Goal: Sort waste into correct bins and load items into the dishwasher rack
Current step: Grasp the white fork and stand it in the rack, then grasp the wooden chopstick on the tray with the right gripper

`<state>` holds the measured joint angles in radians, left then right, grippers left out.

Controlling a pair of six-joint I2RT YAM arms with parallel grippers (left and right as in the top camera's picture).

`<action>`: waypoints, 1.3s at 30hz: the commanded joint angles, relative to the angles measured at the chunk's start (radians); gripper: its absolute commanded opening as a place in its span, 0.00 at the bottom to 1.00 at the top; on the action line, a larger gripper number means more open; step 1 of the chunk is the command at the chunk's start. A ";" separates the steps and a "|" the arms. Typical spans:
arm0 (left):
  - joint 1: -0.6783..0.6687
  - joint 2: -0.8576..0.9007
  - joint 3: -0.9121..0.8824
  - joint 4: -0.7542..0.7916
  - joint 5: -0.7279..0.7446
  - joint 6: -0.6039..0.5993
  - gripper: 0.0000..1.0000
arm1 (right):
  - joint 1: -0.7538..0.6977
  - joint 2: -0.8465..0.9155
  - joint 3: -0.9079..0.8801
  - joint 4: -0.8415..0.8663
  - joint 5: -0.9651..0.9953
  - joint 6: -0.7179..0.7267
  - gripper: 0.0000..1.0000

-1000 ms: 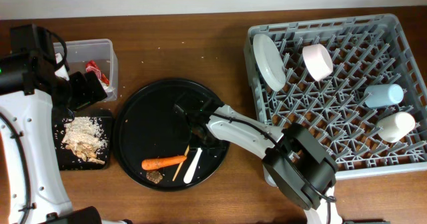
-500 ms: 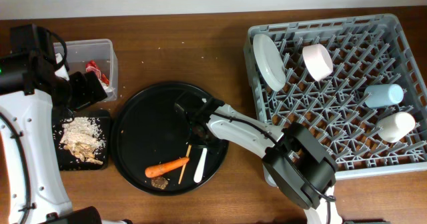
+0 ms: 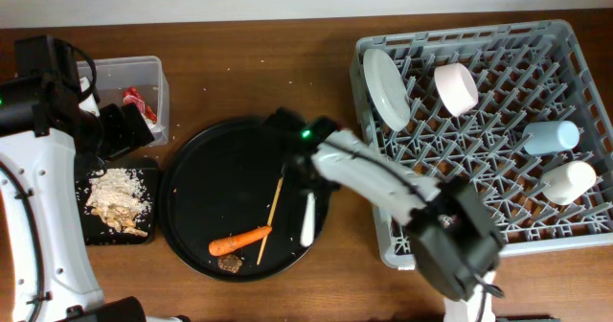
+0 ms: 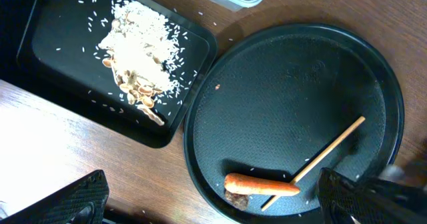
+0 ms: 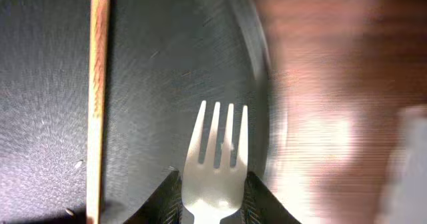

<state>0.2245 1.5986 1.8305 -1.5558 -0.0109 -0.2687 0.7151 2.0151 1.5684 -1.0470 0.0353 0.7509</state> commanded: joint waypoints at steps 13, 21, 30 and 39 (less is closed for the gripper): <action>-0.001 -0.004 0.001 0.001 0.007 0.016 0.99 | -0.356 -0.269 -0.013 -0.228 0.030 -0.537 0.27; -0.001 -0.004 0.001 0.001 0.008 0.016 0.99 | -0.400 -0.258 -0.121 -0.114 0.026 -0.643 0.27; -0.001 -0.004 0.001 -0.002 0.008 0.016 0.99 | -0.401 -0.266 -0.109 -0.086 0.026 -0.615 0.52; -0.001 -0.004 0.001 -0.001 0.008 0.016 0.99 | -0.293 -0.365 0.056 -0.117 -0.170 -0.392 0.58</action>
<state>0.2245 1.5986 1.8305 -1.5562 -0.0109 -0.2687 0.3477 1.6840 1.5848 -1.1892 -0.0185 0.2504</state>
